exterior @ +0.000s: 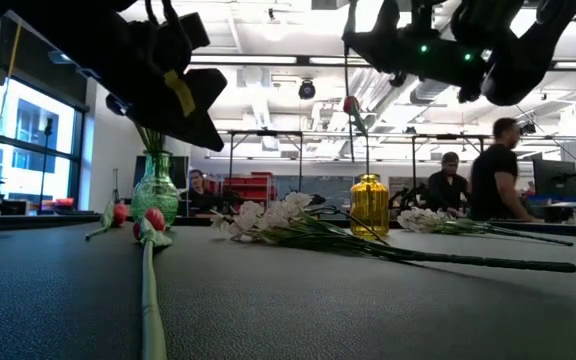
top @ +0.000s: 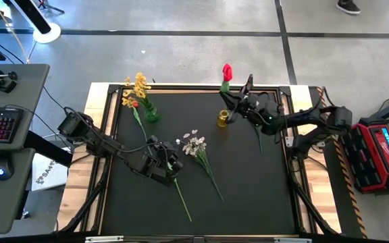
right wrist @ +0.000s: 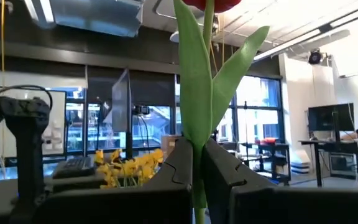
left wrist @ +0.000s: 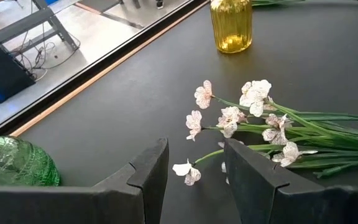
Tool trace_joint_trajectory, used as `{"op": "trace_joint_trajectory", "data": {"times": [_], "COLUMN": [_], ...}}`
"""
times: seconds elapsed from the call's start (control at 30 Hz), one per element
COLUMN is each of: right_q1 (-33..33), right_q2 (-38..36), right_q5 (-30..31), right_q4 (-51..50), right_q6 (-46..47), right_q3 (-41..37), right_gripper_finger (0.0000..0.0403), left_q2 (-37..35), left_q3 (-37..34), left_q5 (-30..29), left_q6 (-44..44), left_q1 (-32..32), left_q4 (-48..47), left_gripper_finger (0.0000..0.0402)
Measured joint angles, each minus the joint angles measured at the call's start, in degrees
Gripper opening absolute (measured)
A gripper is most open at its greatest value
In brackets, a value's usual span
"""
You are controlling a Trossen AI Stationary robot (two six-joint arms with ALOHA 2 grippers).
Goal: Sort flowers into vase by color
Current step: Put the top right red flower into the yellow vase
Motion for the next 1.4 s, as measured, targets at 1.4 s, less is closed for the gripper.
{"op": "trace_joint_trajectory", "data": {"times": [1.4], "right_q1": [-1.4], "right_q2": [1.5], "right_q5": [10.7], "right_q4": [-4.2], "right_q6": [-1.6], "right_q3": [0.0], "right_gripper_finger": [0.0001], "left_q2": [0.0], "left_q3": [0.0], "left_q5": [0.3], "left_q6": [-0.4], "left_q1": [-0.1], "left_q4": [0.0], "left_gripper_finger": [0.0142]}}
